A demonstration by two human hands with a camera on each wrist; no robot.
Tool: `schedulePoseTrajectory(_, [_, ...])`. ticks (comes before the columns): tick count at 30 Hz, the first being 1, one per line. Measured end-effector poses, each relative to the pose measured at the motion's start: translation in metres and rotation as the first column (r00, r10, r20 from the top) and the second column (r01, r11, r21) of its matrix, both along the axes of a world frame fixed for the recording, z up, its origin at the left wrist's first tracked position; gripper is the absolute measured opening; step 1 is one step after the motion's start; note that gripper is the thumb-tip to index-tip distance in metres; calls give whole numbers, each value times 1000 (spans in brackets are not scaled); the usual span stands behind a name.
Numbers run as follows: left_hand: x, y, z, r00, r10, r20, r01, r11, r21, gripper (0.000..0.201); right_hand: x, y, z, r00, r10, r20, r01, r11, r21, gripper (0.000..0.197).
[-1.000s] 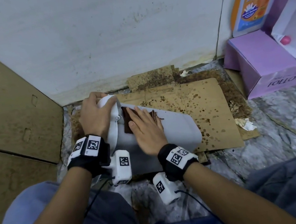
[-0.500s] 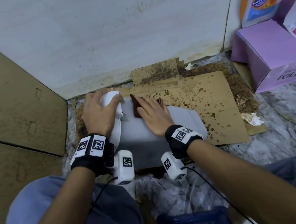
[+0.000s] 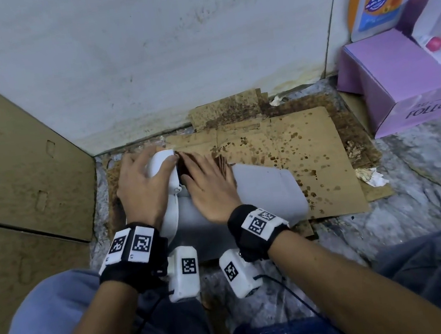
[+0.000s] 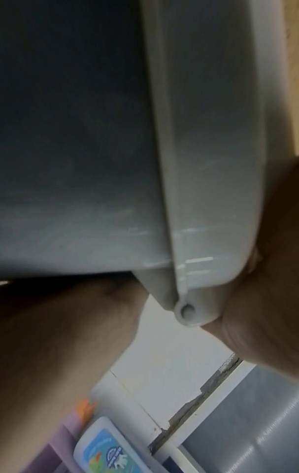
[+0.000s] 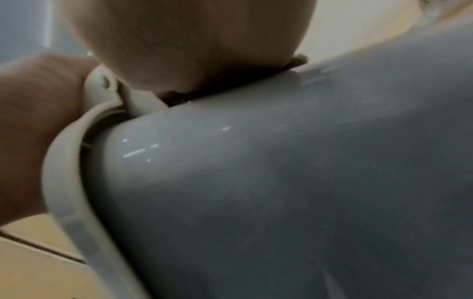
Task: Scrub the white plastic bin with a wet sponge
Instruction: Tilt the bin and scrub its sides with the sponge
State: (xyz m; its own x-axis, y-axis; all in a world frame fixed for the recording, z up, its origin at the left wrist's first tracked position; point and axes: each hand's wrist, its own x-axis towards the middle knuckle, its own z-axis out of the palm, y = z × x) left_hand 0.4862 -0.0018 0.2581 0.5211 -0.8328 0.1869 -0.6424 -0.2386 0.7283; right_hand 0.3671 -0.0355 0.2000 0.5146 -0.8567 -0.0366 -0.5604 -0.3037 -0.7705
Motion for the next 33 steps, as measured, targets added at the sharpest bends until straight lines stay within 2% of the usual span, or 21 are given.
schedulePoseTrajectory(4, [3,0,0,1000,23,16,-23,1000,9,58,-15,-12,-16,999,33,-4,-33,999,3,50])
schedulePoseTrajectory(8, [8,-5,-2,998,47,-30,-47,999,8,57,-53,-30,-52,996,-32,-80,35,999,29,50])
schedulePoseTrajectory(12, [6,-8,-2,999,36,-12,-36,999,11,56,-81,-39,-73,983,-86,-160,116,976,186,49])
schedulePoseTrajectory(15, [2,-9,1,1000,27,2,-27,999,25,54,-71,-34,-60,980,-65,-189,93,985,145,50])
schedulePoseTrajectory(19, [5,-9,3,1000,23,18,-24,999,23,51,-33,-14,-28,985,72,-157,-74,997,-8,54])
schedulePoseTrajectory(23, [11,-9,0,999,14,29,-14,1000,9,56,-9,-7,-6,992,117,-42,-115,993,34,53])
schedulePoseTrajectory(27, [15,-8,-2,1000,3,1,-3,1000,17,52,-23,-15,-25,994,104,-34,-105,994,-24,53])
schedulePoseTrajectory(30, [17,-8,-1,998,7,-57,-7,1000,-2,40,-52,-30,-57,997,20,-77,-21,1000,-7,65])
schedulePoseTrajectory(33, [20,-7,-2,1000,13,-28,-14,1000,-16,40,-95,-46,-97,966,8,-260,-13,1000,-17,97])
